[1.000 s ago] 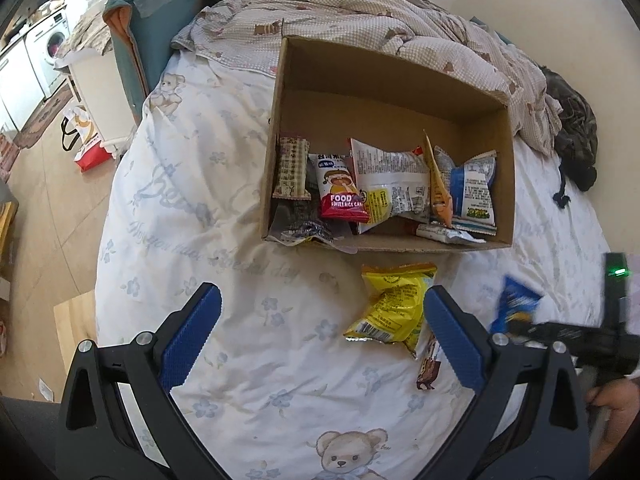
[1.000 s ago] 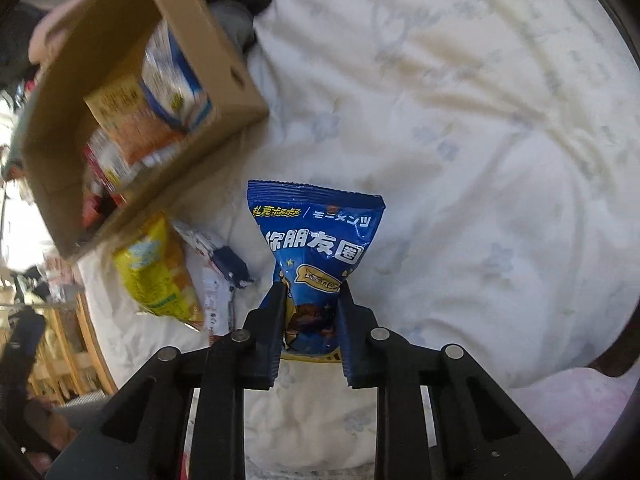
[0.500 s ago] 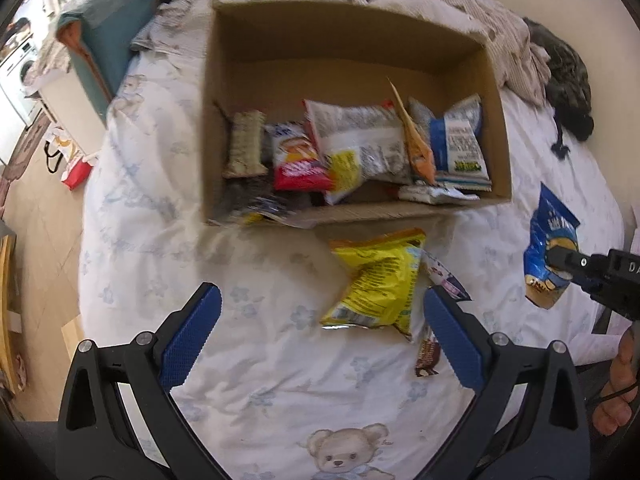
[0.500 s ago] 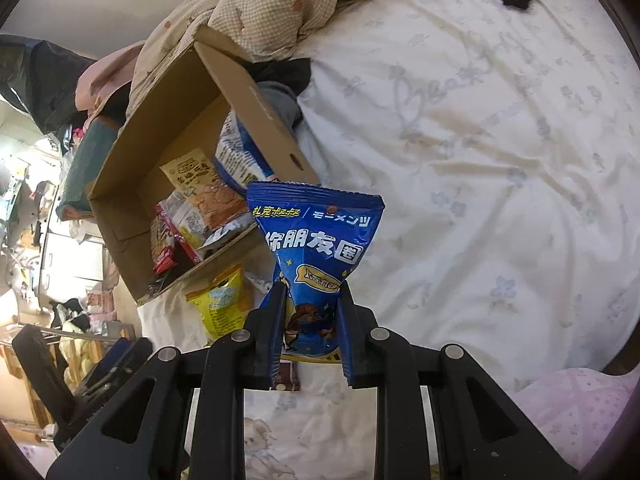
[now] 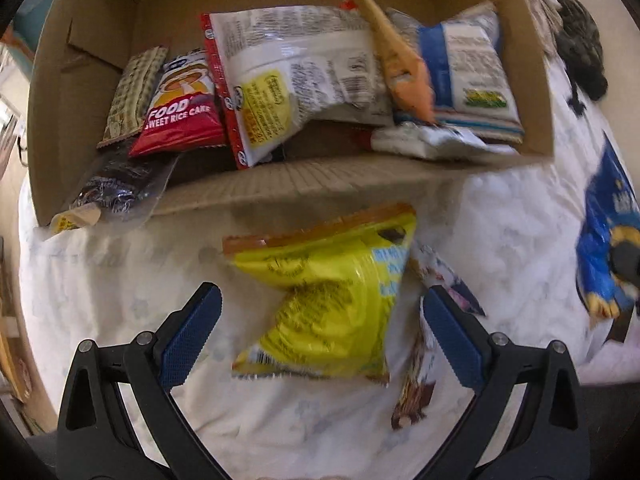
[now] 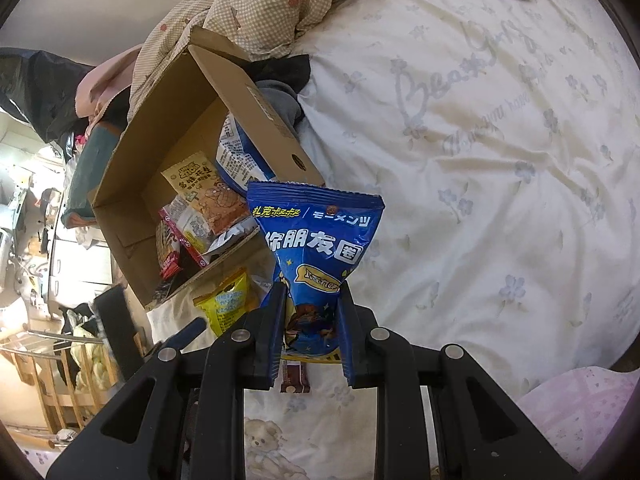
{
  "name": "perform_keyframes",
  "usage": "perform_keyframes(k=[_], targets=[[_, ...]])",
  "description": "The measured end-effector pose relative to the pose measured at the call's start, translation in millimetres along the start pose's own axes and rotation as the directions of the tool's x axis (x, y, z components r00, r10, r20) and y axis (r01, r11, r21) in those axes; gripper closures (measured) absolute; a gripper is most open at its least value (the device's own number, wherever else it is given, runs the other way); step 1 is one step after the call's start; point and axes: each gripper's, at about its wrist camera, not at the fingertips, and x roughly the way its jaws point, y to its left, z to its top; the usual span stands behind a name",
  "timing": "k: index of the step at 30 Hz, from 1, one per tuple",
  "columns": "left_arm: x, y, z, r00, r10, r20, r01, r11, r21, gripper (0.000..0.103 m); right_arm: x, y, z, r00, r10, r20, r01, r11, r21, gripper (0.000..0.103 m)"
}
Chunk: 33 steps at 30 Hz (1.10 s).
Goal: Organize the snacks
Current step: 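Grasp the yellow chip bag with the left tool while the right tool holds the blue bag, then carry the yellow bag and blue bag over the box with both tools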
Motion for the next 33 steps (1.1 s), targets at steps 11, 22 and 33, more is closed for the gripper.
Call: perform_keyframes(k=[11,22,33], targets=[[0,14,-8,1.000,-0.028,-0.004,0.027,0.999,-0.045,0.061,3,15,2,1.000,-0.014,0.018,0.015,0.999,-0.046,0.078],[-38,44,-29,0.999,0.049,0.012,-0.049,0.998,-0.037,0.062,2,17,-2,0.999,-0.030,0.026,0.032,0.998,-0.063,0.078],[-83,74,-60,0.991,0.121,0.061,-0.116,0.990,-0.081,0.062,-7,21,-14,0.998,-0.035,0.047,0.040,0.994,-0.105,0.078]])
